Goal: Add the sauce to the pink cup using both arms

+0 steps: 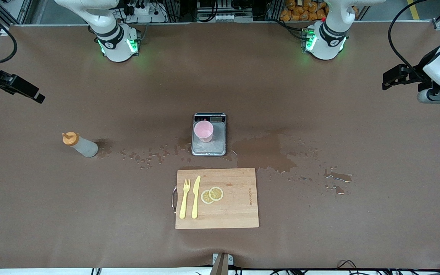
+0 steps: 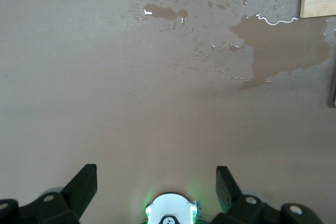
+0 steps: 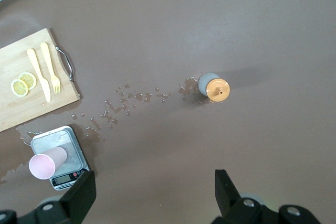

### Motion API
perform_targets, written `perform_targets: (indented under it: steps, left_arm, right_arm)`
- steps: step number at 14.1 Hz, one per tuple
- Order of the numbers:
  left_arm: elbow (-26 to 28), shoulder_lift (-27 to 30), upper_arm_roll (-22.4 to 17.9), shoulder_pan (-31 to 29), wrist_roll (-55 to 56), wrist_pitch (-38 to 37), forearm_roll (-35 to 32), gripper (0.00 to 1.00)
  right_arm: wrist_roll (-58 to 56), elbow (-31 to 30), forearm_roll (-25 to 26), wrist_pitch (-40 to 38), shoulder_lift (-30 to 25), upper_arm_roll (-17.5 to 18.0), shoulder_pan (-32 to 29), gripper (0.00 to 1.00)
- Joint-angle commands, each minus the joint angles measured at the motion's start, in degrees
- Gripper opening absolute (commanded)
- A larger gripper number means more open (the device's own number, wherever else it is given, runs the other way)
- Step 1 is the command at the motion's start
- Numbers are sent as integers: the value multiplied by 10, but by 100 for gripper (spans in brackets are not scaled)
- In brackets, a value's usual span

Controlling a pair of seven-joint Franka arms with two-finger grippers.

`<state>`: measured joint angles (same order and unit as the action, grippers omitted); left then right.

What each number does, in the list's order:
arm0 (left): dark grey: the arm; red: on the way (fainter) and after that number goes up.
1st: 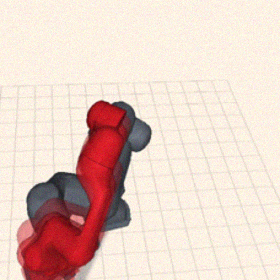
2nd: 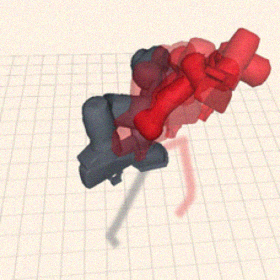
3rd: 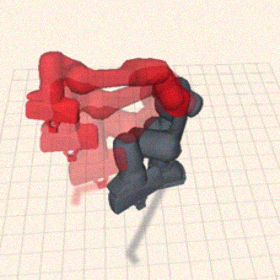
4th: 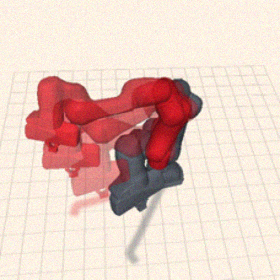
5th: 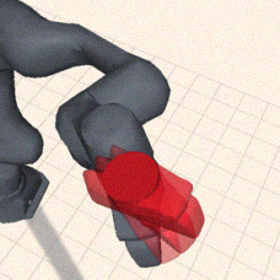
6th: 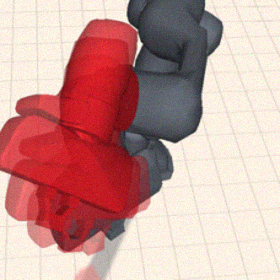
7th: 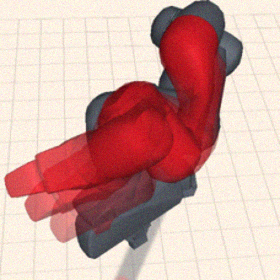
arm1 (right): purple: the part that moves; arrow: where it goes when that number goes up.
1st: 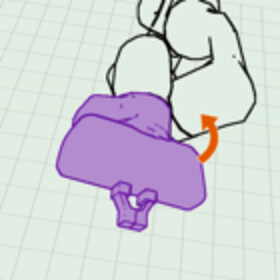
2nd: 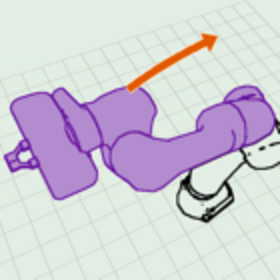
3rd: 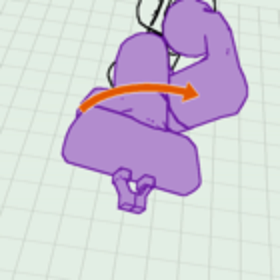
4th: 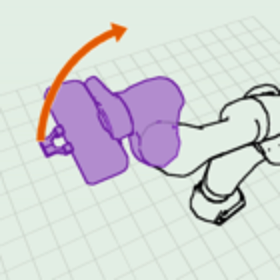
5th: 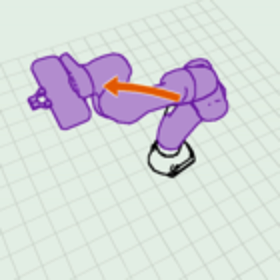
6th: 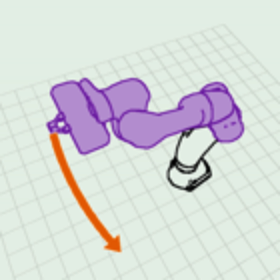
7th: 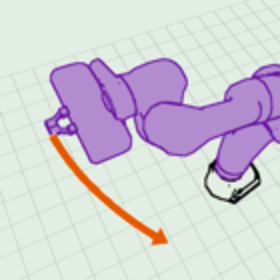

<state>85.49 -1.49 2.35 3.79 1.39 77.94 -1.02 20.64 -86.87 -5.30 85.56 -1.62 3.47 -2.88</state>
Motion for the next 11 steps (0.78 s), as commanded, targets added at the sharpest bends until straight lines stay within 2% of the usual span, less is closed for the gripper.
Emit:
perform_targets:
  steps: [1, 4, 11]
  left_arm:
    - [-3, 6, 4, -3, 4, -10, -15, 100]
    - [-3, 5, 4, -3, 3, -10, -15, 100]
    - [-3, 4, 4, -3, 3, -10, -15, 100]
  right_arm:
    - [-10, -18, 15, 13, -17, 4, -2, 100]
    - [-10, -9, 57, 22, -9, 6, 8, 100]
    - [-4, 1, 62, 29, 12, 5, 17, 100]
